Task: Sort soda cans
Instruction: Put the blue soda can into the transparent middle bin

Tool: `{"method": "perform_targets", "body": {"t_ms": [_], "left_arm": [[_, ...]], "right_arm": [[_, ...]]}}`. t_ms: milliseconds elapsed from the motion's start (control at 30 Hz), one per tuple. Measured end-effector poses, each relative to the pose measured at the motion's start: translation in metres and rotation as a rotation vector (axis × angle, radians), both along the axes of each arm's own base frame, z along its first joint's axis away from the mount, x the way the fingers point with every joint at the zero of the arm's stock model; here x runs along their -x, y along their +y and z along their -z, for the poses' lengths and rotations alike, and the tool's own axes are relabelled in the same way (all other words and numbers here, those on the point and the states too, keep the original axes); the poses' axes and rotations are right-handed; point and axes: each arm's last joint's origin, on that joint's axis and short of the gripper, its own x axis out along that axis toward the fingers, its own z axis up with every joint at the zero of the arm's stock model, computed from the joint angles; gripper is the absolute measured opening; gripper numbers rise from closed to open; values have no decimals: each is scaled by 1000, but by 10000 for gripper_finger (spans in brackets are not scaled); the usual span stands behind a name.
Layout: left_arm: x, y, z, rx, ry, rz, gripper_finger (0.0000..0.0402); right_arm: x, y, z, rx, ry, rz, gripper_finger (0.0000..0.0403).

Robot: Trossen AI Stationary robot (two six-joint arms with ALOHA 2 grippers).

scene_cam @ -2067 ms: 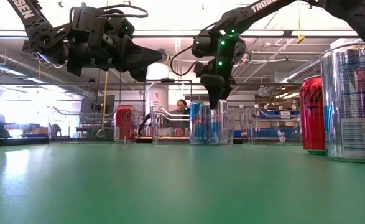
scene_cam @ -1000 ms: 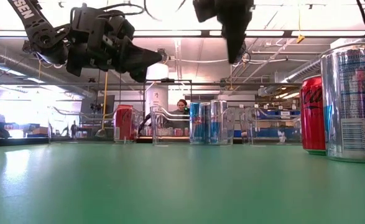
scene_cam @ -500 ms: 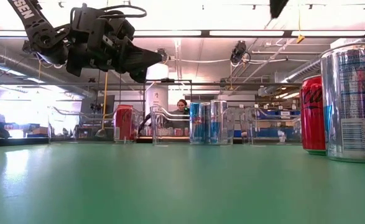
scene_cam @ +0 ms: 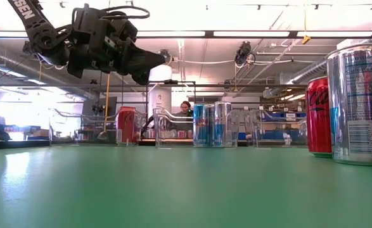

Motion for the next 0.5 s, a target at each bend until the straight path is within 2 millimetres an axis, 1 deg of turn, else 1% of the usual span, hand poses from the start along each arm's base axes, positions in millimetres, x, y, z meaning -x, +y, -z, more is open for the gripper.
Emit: {"method": "perform_targets", "body": {"t_ms": [133, 300, 400, 500], "left_arm": [[0, -1, 0, 2, 2, 15, 5], [0, -3, 0, 2, 3, 21, 5], [-1, -3, 1, 2, 5, 24, 5], [-1, -4, 1, 1, 11, 25, 5]], "right_arm": [[0, 11, 6, -1, 15, 21, 232], [-2, 18, 12, 9, 34, 20, 320], [-5, 21, 18, 19, 52, -5, 356], [-5, 23, 23, 24, 75, -28, 379]]}}
